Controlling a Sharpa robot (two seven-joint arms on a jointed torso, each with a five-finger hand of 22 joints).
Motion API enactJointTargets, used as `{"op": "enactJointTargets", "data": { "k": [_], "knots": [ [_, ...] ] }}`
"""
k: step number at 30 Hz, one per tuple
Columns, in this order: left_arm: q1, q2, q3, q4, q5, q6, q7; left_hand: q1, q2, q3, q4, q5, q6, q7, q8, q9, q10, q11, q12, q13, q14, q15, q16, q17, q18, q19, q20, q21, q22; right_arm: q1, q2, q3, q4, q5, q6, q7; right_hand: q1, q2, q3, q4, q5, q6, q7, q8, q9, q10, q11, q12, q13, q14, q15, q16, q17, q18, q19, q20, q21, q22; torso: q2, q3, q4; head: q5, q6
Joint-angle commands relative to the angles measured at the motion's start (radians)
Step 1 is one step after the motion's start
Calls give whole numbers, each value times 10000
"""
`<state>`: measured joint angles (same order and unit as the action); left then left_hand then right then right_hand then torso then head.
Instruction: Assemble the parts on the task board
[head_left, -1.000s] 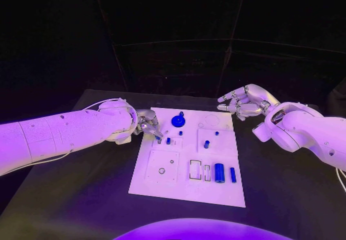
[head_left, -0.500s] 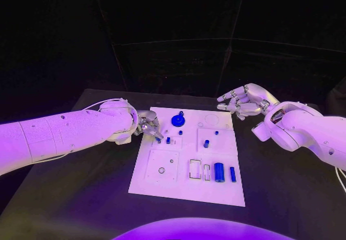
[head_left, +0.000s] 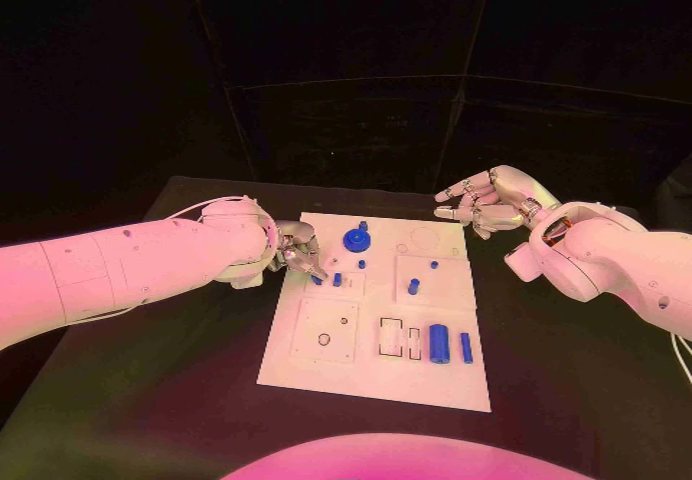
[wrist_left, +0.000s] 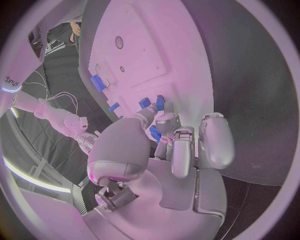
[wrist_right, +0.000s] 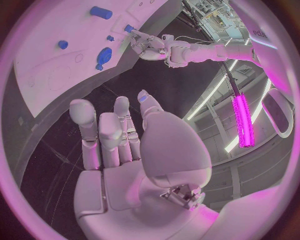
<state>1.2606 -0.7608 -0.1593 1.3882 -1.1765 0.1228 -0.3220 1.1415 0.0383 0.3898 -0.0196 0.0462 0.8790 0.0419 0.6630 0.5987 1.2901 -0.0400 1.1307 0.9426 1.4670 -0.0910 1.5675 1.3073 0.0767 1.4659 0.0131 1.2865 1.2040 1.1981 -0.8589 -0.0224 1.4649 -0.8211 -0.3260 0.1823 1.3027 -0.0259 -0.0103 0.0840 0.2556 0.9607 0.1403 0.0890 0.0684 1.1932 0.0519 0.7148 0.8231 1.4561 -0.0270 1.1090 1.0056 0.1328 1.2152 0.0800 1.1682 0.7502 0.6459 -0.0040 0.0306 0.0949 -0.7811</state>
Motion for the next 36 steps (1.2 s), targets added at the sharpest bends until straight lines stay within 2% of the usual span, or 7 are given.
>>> {"op": "enactJointTargets", "data": {
  "k": [1,21,25,30,36],
  "knots": [
    [6,8,-4,22,-91,241,-24,81,30,787,-707,27,7,-88,65,10,82,3,49,-1,1038,-94,33,2635,-11,95,-60,35,-2,17,9,6,10,36,19,103,6,88,-28,0,37,-54,12,-14,-5,-34,-9,-53,-11,51,5,-47,-7,124,4,6,-49,-11,2,-3,-1,-9,-8],
    [6,97,-14,-15,-61,307,-31,-100,-65,836,-641,24,58,-95,102,30,102,2,53,9,1038,-94,33,2635,-13,97,-63,35,10,17,40,6,-25,3,-35,106,4,87,-47,9,43,-59,14,-15,-5,-62,-6,-102,-58,45,7,-94,-43,131,-8,6,-82,-61,-2,-1,-3,-22,-43],
    [6,127,-15,-36,-7,295,-29,-433,-248,698,-471,19,132,-103,145,49,125,2,69,24,1038,-96,33,2635,-18,104,-66,46,33,17,48,6,-32,2,-45,113,4,87,-47,9,43,-59,14,-15,-5,-62,-6,-102,-58,45,7,-94,-43,131,-8,6,-82,-61,-3,2,2,-29,-41],
    [6,149,-16,-78,23,413,-33,-1268,-574,217,30,28,271,-127,228,91,163,-13,94,19,1038,-106,33,2635,-35,138,-70,112,131,17,63,6,-37,2,-109,135,1,85,-52,11,43,-60,15,-16,-5,-54,-5,-79,-38,46,7,-92,-38,130,-8,6,-84,-62,-1,-2,-2,-35,-48],
    [7,172,-16,-130,32,472,-46,-1472,-628,107,155,29,286,-145,255,116,164,-30,96,8,1038,-123,33,2635,-33,142,-82,110,135,17,70,6,-38,2,-139,143,-3,85,-56,14,44,-62,16,-16,-6,-62,-4,-95,-52,45,8,-97,-42,134,-16,6,-95,-82,5,-1,-4,-44,-51]
  ]
}}
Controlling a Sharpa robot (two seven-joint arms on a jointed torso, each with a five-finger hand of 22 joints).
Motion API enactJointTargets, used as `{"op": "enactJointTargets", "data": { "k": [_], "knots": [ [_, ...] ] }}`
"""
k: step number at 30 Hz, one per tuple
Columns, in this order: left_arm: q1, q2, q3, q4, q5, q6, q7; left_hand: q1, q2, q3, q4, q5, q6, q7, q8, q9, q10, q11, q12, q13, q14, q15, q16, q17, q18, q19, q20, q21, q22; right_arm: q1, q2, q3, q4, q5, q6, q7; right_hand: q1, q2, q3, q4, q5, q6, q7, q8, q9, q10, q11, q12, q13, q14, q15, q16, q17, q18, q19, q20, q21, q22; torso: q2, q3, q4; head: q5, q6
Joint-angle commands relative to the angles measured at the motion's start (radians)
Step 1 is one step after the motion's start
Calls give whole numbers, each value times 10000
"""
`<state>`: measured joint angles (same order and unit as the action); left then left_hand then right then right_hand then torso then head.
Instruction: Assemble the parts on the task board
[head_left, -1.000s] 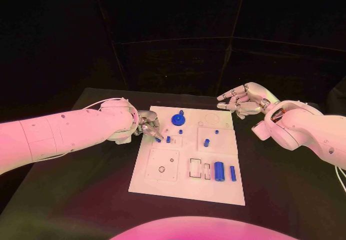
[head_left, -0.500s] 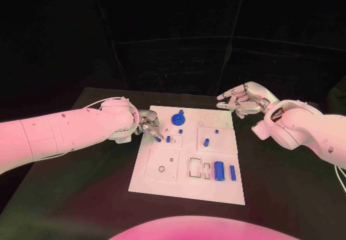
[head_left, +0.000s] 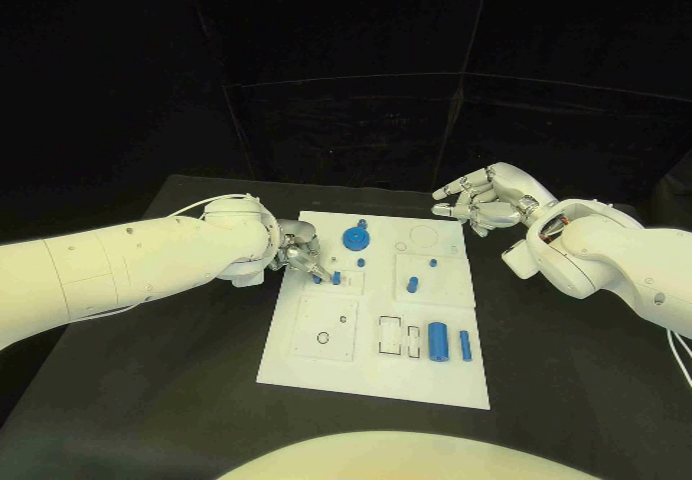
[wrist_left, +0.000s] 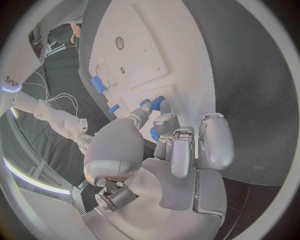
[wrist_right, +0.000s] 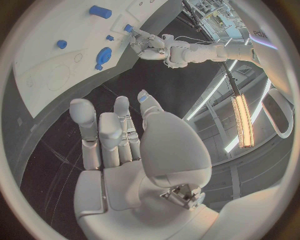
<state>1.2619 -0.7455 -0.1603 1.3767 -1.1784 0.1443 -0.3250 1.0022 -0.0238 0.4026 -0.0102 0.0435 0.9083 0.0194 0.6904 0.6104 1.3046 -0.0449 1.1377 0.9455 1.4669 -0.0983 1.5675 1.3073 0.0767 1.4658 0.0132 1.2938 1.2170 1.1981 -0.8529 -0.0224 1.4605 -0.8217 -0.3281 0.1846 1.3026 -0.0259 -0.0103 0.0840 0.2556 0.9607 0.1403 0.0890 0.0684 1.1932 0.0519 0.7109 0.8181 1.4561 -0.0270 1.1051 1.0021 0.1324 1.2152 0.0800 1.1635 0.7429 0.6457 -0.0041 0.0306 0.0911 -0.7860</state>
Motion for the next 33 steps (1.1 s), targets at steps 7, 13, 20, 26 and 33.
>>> {"op": "enactJointTargets", "data": {
  "k": [7,13,20,26,33],
  "knots": [
    [-5,43,-7,-68,54,282,-28,-156,-32,-73,108,56,2,72,2,18,21,12,30,-21,1039,-57,33,2635,-35,145,-88,41,15,17,13,6,5,8,-131,124,-13,85,-64,23,47,-67,18,-18,-6,-72,-2,-70,-15,43,9,-70,-16,141,-24,7,-61,-29,0,1,-1,-14,-20],
    [-5,57,-7,-159,54,257,-32,-259,-59,-146,177,56,6,69,23,39,18,9,30,-27,1039,-63,33,2635,-31,142,-95,25,1,17,17,6,1,9,-135,123,-23,85,-72,31,49,-70,20,-20,-7,-83,0,-86,-29,41,10,-83,-27,145,-37,7,-79,-60,-4,3,-1,-18,-15],
    [-5,92,-6,-289,73,146,-32,-445,-89,-302,316,55,-8,80,43,69,4,16,22,-45,1039,-60,33,2635,-29,137,-99,5,-13,17,22,6,-5,24,-142,125,-42,86,-87,47,53,-76,23,-22,-8,-102,4,-113,-54,39,13,-97,-33,151,-53,9,-104,-98,1,2,-8,-28,-3],
    [-4,166,-5,-361,202,21,-26,-521,-66,-382,393,55,-51,93,28,74,-21,26,-2,-82,1039,-55,33,2635,-25,131,-98,-15,-31,17,27,6,-8,38,-140,126,-51,87,-94,56,55,-80,24,-23,-8,-104,6,-112,-53,39,15,-102,-34,151,-56,10,-111,-106,3,-1,-5,-44,-1],
    [-4,270,-5,-387,283,39,-23,-574,-55,-444,448,53,-74,105,15,74,-26,35,-1,-82,1039,-50,33,2635,-27,132,-95,-13,-23,17,38,6,-8,41,-126,128,-63,92,-101,67,57,-83,26,-25,-8,-109,7,-117,-58,39,17,-106,-33,151,-57,11,-115,-110,5,0,-2,-65,-25]
  ]
}}
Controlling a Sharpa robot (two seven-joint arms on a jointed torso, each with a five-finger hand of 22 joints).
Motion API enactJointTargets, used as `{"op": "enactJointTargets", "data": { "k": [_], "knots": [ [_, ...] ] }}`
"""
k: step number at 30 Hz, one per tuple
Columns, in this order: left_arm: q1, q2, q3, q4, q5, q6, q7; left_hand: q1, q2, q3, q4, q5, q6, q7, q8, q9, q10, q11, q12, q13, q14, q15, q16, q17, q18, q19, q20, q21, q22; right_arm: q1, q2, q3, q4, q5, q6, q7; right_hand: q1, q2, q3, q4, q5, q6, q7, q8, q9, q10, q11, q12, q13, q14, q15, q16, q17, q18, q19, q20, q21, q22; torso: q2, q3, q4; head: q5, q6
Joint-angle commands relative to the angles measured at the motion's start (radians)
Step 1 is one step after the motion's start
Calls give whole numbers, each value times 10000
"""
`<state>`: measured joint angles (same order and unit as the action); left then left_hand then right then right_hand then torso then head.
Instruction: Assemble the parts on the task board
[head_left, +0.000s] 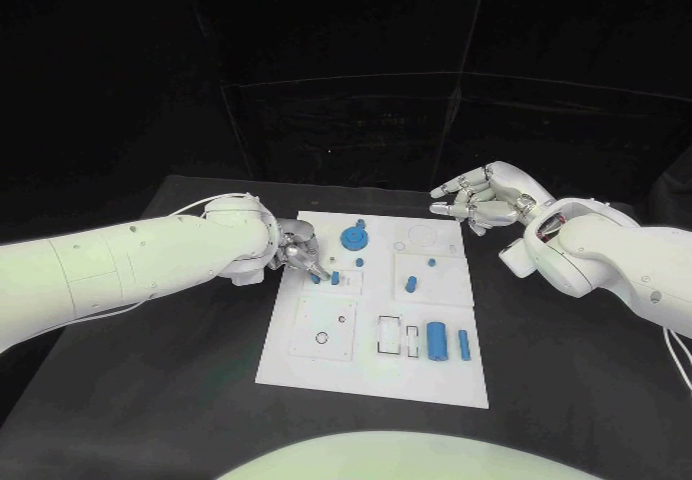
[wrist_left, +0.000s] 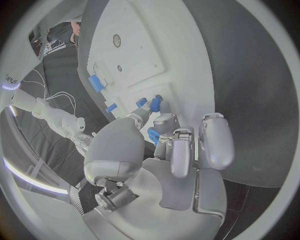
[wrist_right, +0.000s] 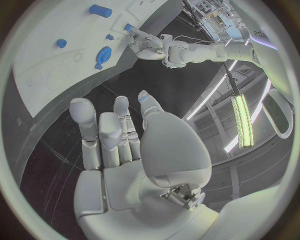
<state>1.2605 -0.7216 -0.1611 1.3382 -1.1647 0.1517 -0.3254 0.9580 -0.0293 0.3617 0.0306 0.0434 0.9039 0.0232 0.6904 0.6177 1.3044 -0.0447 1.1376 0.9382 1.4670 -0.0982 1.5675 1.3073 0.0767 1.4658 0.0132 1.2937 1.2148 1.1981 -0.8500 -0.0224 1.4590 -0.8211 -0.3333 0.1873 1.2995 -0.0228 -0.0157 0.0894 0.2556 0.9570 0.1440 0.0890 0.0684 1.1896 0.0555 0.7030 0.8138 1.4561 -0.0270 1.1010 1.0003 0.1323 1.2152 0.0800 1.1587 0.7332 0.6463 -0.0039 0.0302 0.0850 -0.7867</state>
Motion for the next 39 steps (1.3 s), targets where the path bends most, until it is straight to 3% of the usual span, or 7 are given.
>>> {"op": "enactJointTargets", "data": {
  "k": [1,39],
  "knots": [
    [10,40,3,0,151,-26,-19,-133,0,-37,42,54,-30,67,16,1,-22,33,4,-3,1038,-50,33,2635,-28,134,-95,-9,3,18,9,6,7,36,-71,100,-32,61,-47,14,57,-46,-12,-25,-8,-73,-28,-38,-14,39,17,-65,-15,152,-57,11,-68,-13,-2,-2,3,-6,-22],
    [12,-101,3,-16,171,159,-29,-99,27,-88,44,54,16,44,50,23,-2,22,35,35,1038,-50,33,2635,-35,142,-92,14,38,18,6,6,-4,36,-54,89,-32,61,-47,14,57,-46,-12,-25,-8,-73,-28,-38,-14,39,17,-65,-15,152,-57,11,-68,-13,-10,-7,11,-4,-64]
  ]
}}
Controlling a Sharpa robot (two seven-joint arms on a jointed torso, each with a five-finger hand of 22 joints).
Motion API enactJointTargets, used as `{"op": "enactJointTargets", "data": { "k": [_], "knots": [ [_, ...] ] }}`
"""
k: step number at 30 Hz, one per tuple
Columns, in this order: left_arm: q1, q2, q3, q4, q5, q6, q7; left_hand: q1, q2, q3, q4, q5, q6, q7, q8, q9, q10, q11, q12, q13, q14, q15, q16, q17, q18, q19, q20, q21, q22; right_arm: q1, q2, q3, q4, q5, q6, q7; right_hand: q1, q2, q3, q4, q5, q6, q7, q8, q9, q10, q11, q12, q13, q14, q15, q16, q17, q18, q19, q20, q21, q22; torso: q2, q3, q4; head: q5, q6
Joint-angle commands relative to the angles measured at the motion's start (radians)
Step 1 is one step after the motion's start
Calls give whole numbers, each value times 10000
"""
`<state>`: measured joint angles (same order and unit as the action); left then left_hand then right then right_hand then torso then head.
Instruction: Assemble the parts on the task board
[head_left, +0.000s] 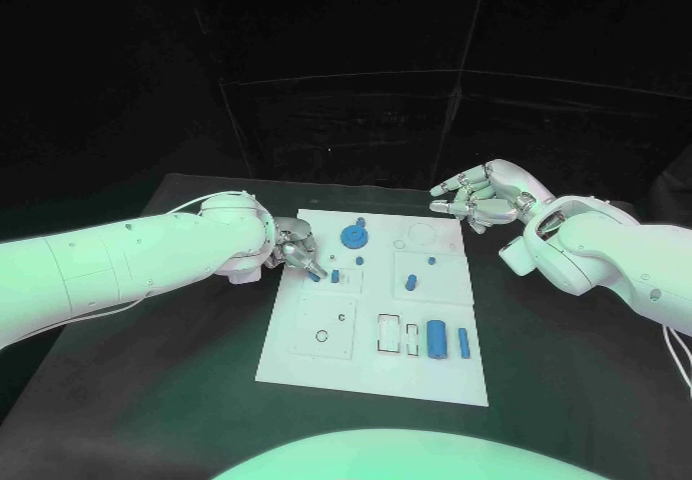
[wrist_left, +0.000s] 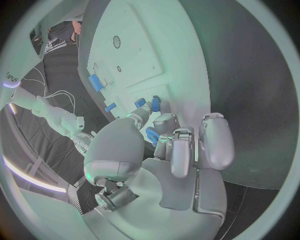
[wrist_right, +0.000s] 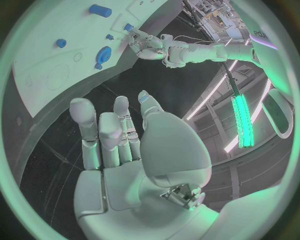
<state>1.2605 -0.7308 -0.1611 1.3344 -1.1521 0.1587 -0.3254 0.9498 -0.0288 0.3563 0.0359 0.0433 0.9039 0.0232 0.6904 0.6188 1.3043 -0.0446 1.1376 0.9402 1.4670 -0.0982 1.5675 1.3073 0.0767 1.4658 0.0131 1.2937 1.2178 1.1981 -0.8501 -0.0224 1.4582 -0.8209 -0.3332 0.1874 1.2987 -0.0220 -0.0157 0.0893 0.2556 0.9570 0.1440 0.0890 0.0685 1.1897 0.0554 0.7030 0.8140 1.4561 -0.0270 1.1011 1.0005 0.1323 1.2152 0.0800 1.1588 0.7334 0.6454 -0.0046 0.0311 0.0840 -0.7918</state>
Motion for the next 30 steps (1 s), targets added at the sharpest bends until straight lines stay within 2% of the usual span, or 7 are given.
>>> {"op": "enactJointTargets", "data": {
  "k": [1,25,30],
  "knots": [
    [12,-13,3,26,45,95,-29,-17,23,-35,-9,55,16,44,50,13,-1,22,35,16,1038,-51,33,2635,-36,143,-92,15,9,18,8,6,5,33,-53,88,-23,53,-47,14,57,-46,-11,-24,-8,-74,-28,-38,-17,39,17,-65,-17,153,-57,11,-68,-14,0,-2,2,11,-21],
    [12,27,3,99,68,335,-40,-30,101,-165,57,55,137,-6,139,69,63,-16,110,104,1038,-74,33,2635,-49,168,-103,71,92,18,14,6,7,33,-37,90,-32,69,-58,32,70,-49,-10,-24,-8,-79,-27,-36,-19,42,19,-73,-10,151,-53,13,-75,-12,-1,2,-4,13,-38],
    [12,39,3,74,69,333,-40,67,238,-146,42,54,172,-39,176,100,81,-44,121,119,1038,-97,33,2635,-50,174,-119,80,109,18,16,6,7,33,-38,91,-32,69,-58,32,70,-49,-10,-24,-8,-79,-27,-36,-19,42,19,-73,-10,151,-53,13,-75,-12,1,2,-4,12,-41]
  ]
}}
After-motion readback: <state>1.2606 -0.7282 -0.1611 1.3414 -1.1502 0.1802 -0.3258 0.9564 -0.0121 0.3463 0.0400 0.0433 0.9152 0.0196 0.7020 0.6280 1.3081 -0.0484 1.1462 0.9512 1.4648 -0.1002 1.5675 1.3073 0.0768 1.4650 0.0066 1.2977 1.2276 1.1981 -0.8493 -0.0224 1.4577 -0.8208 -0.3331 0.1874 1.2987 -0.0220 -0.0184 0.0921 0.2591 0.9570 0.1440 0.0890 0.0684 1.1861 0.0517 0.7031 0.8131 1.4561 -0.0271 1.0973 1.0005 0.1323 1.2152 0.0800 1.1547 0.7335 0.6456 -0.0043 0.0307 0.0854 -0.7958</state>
